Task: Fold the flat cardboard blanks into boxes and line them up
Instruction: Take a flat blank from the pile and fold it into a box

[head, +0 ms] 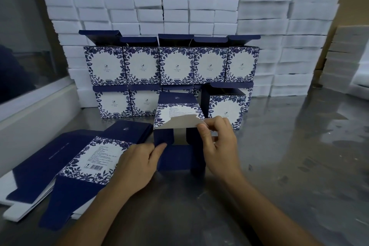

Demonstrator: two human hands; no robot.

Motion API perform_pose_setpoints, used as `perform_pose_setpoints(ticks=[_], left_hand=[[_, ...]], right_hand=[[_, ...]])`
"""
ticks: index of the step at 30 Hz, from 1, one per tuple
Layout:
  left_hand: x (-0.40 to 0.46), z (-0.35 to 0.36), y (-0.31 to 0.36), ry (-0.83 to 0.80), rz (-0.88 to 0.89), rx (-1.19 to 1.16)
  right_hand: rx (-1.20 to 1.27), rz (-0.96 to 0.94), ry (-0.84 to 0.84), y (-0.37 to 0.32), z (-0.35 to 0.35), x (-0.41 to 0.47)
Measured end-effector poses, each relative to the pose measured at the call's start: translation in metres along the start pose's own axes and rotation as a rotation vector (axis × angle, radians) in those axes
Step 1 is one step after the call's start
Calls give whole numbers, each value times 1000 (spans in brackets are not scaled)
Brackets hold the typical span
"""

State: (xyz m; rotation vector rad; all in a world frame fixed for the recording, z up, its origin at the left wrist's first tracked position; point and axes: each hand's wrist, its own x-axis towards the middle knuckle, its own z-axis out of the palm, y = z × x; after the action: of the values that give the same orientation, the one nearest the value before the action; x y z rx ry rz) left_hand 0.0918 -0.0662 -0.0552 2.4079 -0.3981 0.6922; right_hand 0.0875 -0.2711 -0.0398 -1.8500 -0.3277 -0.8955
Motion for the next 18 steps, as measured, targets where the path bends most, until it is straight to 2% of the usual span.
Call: perform_pose_setpoints(ticks=[3,6,8,14,18], left_hand=[[0,-1,-2,-69,-27,25],[0,-1,-6,-241,0,193],[1,0,-8,-264,18,241],[-4,-1,-12,-209,8,81],[-5,-4,1,46,-118,-272]], right_hand=[[5,4,1,0,-1,0],[4,8,-1,-2,-3,1],[12,27,-7,-3,-3,1],[219,119,-80,-9,-6,0],[242,164,-105,-10,-7,2]])
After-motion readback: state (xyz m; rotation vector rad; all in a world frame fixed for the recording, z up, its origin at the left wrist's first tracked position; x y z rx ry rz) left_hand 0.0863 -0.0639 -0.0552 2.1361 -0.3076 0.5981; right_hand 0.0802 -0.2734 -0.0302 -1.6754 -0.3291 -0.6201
